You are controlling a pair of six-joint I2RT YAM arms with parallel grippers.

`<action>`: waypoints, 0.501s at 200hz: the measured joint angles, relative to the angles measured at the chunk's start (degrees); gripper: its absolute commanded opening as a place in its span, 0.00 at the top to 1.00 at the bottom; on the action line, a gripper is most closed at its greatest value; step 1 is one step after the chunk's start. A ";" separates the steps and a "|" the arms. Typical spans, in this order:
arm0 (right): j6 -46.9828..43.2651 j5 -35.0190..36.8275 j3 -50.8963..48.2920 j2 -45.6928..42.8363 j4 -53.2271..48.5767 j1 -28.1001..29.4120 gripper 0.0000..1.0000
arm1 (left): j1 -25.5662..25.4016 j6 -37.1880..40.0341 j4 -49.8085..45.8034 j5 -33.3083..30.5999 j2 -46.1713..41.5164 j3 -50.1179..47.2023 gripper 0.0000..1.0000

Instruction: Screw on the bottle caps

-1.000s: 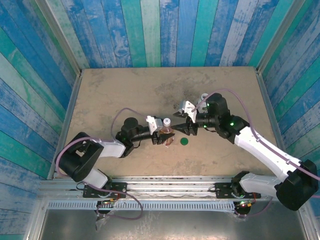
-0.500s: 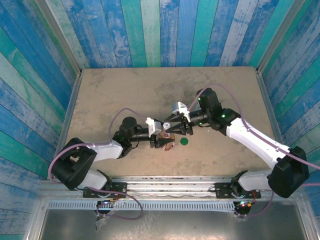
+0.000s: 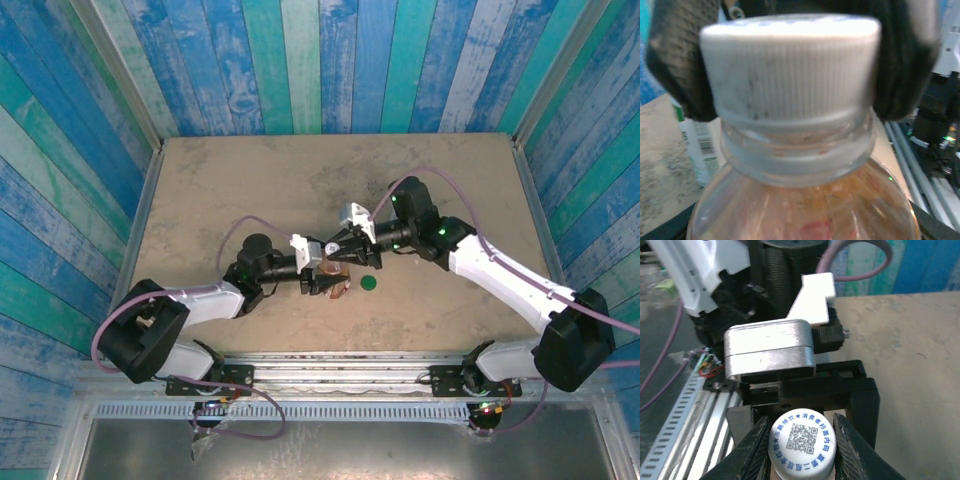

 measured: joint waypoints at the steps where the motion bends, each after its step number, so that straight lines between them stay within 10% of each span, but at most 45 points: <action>1: 0.20 0.24 0.00 -0.02 0.11 0.04 0.79 | 0.00 0.00 0.00 -0.17 0.00 0.00 0.34; 100: 20.13 53.02 -11.52 -3.08 25.38 16.35 0.75 | -3.87 -0.90 3.43 -30.64 0.87 -1.29 0.34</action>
